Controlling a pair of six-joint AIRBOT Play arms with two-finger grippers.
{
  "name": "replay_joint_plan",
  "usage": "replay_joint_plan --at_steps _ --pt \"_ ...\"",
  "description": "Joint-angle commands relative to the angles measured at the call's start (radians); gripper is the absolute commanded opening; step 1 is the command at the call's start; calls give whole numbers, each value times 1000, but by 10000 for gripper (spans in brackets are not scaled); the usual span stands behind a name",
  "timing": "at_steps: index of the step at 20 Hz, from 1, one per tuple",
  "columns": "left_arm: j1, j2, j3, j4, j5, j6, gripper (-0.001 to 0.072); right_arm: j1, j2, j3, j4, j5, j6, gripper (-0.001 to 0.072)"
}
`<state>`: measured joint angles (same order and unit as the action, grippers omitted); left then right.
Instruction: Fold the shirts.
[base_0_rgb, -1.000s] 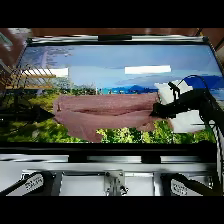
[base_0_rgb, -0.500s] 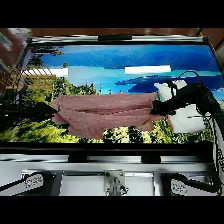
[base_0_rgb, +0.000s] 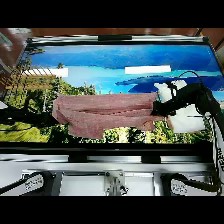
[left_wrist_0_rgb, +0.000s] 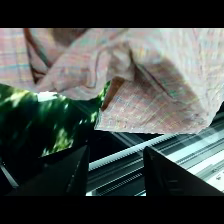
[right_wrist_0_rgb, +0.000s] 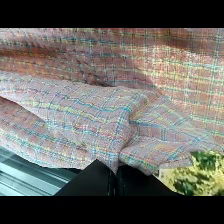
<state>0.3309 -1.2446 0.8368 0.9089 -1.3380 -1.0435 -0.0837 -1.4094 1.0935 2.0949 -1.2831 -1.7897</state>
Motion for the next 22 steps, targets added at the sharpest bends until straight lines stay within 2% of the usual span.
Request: replay_joint_plan --at_steps 1,6,22 --pt "-99 -2 -72 18 110 2 411 1 0 1 0 4 1 48" --pt "-191 -18 -108 -27 229 0 412 0 -1 1 -2 9 0 48" --pt "-212 -78 -88 0 246 45 412 1 -1 1 -2 17 0 49"
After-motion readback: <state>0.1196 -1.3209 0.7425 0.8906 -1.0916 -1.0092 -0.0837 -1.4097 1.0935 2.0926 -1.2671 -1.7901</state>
